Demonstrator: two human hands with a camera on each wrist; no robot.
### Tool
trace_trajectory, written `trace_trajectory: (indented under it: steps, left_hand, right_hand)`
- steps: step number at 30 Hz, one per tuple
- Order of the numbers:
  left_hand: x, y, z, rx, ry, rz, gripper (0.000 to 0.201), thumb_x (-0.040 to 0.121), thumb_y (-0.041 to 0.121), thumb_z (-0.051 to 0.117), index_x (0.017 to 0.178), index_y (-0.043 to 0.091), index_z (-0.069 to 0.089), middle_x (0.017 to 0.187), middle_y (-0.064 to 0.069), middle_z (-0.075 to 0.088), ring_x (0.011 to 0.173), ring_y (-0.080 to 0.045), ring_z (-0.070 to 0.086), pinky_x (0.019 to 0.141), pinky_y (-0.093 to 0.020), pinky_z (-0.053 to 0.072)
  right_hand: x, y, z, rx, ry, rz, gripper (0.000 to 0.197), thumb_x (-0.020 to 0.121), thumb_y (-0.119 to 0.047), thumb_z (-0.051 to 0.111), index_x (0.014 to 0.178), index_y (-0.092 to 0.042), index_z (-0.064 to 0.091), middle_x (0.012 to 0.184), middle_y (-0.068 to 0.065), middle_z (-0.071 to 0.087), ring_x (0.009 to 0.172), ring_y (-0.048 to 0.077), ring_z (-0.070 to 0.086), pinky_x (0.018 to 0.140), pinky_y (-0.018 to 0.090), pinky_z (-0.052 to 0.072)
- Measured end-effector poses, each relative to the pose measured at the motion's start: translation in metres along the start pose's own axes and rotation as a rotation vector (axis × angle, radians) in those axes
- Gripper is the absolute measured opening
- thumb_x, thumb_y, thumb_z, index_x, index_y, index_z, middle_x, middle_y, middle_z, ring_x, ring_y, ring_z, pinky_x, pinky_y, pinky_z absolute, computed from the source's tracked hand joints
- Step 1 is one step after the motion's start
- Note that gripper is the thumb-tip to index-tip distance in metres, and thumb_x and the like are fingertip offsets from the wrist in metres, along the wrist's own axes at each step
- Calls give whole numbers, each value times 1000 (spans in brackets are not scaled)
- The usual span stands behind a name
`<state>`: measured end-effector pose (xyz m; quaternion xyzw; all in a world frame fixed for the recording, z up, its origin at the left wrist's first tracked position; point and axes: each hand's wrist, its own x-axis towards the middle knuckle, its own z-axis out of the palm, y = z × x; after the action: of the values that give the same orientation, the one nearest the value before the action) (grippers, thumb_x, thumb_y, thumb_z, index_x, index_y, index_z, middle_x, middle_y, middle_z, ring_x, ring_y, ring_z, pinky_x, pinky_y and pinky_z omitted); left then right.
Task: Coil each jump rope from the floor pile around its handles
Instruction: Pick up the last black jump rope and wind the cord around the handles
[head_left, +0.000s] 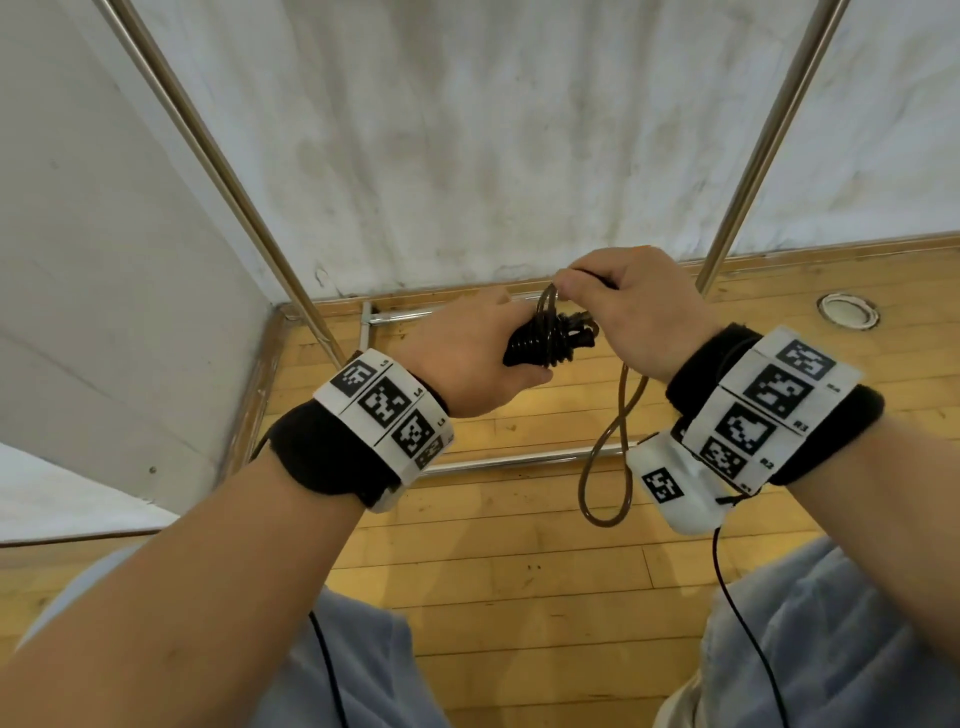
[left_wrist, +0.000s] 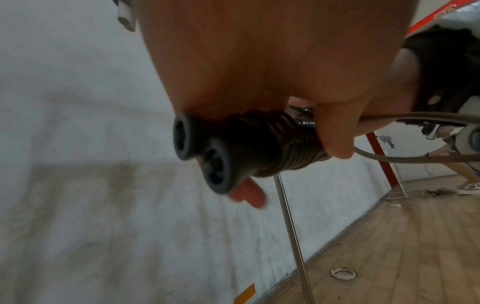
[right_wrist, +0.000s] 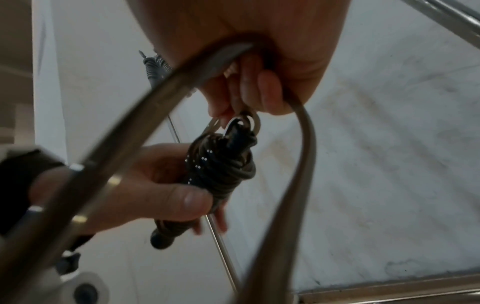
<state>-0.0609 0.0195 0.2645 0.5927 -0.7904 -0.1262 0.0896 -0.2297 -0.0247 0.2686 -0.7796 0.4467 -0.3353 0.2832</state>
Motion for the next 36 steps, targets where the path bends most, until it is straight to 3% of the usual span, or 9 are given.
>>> trace_trajectory:
  steps: [5, 9, 12, 16, 19, 22, 30, 34, 36]
  left_hand:
    - [-7, 1, -3, 56, -8, 7, 44, 84, 43, 66, 124, 44, 49, 101, 17, 64, 92, -12, 58, 71, -30, 45]
    - [-8, 1, -9, 48, 39, 22, 40, 83, 42, 67, 120, 38, 52, 100, 16, 63, 88, -9, 56, 71, -27, 41]
    - [-10, 3, -10, 23, 46, 27, 37, 82, 42, 68, 115, 34, 52, 86, 19, 55, 81, -7, 49, 67, -24, 35]
    - [-11, 7, -14, -94, 56, 40, 33, 80, 38, 72, 107, 33, 54, 78, 22, 51, 78, -3, 53, 63, -14, 35]
    - [-14, 11, -17, -230, 84, 34, 31, 78, 36, 74, 98, 42, 51, 75, 25, 51, 74, 9, 54, 60, -9, 39]
    - [-15, 15, -15, -322, 158, -1, 31, 78, 39, 73, 91, 43, 45, 74, 22, 52, 72, 13, 53, 59, -3, 38]
    - [-3, 14, -9, -498, 328, -121, 56, 81, 40, 72, 124, 24, 40, 81, 13, 62, 65, 7, 57, 54, -2, 38]
    - [-1, 13, -12, -463, 364, -77, 49, 85, 37, 68, 124, 22, 44, 77, 13, 59, 62, 14, 54, 53, -3, 38]
    - [0, 13, -12, -442, 335, -60, 48, 85, 34, 68, 124, 19, 43, 73, 13, 59, 59, 14, 55, 51, -3, 38]
  right_hand:
    - [-4, 7, 6, -4, -108, 51, 30, 94, -36, 51, 79, -16, 68, 66, 0, 59, 60, 9, 48, 52, 14, 36]
    - [-1, 12, 7, 240, -101, 112, 18, 91, -33, 57, 76, -36, 66, 64, -19, 63, 61, -4, 55, 60, 11, 42]
    - [0, 16, 8, 410, -146, 182, 12, 89, -34, 60, 86, -30, 71, 70, -9, 65, 65, 13, 59, 59, 26, 47]
    - [2, 21, 5, 689, -273, 245, 27, 78, -42, 63, 88, -19, 73, 79, 5, 64, 67, 18, 56, 57, 27, 44]
    - [2, 22, 9, 795, -312, 245, 21, 89, -30, 58, 80, -19, 73, 66, 3, 54, 54, 14, 42, 44, 21, 36]
    - [2, 22, 17, 884, -276, 282, 44, 93, -6, 45, 66, -26, 73, 57, -2, 47, 48, 11, 37, 39, 19, 35]
    - [1, 12, 27, 643, -132, 277, 31, 97, -16, 43, 74, -18, 64, 47, -8, 48, 41, 10, 46, 48, 27, 47]
    - [-1, 4, 31, 398, -137, 192, 18, 95, -10, 43, 93, -10, 61, 62, 0, 58, 59, 22, 56, 67, 44, 52]
    - [-3, 1, 33, 214, -184, 143, 17, 93, -9, 44, 90, -10, 61, 70, 0, 62, 71, 26, 61, 68, 41, 51]
